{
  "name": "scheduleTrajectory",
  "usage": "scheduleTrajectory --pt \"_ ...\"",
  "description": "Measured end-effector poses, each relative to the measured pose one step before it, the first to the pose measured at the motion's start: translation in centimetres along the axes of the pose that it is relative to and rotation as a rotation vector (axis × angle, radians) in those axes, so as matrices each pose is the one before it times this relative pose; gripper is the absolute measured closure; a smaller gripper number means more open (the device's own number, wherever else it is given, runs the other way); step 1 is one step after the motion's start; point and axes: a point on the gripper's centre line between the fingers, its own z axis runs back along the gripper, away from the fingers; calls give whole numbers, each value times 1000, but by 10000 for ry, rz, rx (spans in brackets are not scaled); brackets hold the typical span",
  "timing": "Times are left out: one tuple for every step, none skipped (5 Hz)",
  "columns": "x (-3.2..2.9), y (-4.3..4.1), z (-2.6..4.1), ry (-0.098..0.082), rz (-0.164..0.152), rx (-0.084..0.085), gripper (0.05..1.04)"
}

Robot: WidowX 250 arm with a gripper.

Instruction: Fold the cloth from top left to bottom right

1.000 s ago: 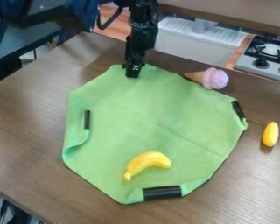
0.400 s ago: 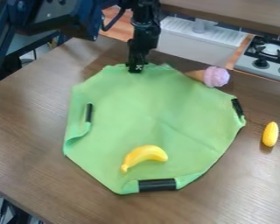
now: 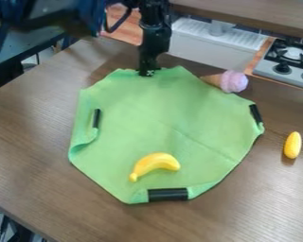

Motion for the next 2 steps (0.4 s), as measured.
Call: scheduleTrajectory --pt "-1406 -519 1080 -317 276 -271 1026" --pt "-721 -563 2983 -498 153 81 1028"
